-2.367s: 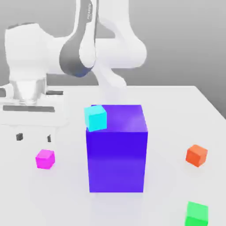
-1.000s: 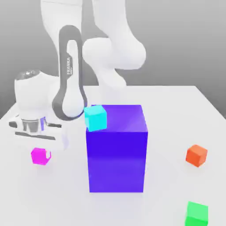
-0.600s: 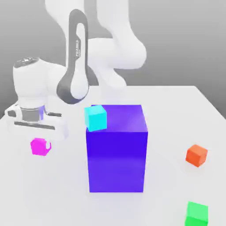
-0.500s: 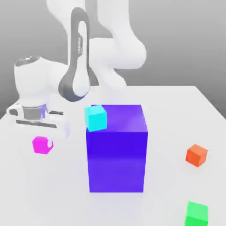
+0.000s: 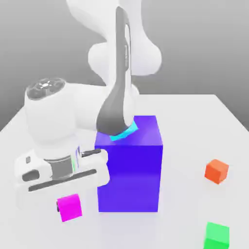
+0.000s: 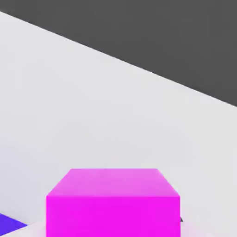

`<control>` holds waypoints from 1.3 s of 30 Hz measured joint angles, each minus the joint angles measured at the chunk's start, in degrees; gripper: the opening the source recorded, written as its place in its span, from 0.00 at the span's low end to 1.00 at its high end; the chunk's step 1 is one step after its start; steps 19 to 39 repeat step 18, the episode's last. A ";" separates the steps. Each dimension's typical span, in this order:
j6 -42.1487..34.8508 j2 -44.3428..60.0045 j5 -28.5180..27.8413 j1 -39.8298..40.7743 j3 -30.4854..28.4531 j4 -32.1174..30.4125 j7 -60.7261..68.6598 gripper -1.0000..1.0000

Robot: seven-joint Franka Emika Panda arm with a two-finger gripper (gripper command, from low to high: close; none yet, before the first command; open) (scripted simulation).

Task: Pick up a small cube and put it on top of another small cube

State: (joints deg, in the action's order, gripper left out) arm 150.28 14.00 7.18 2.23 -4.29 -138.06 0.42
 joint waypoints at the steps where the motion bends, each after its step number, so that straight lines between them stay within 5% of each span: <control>1: -0.60 0.31 -0.47 -1.49 1.34 0.88 -0.05 0.00; 12: 0.13 5.79 -11.35 -18.58 10.80 7.10 -5.91 0.00; 13: 1.81 7.67 -11.96 -19.11 10.55 7.32 -6.32 1.00; 39: 1.81 7.67 -11.95 -19.11 10.55 7.32 -6.32 1.00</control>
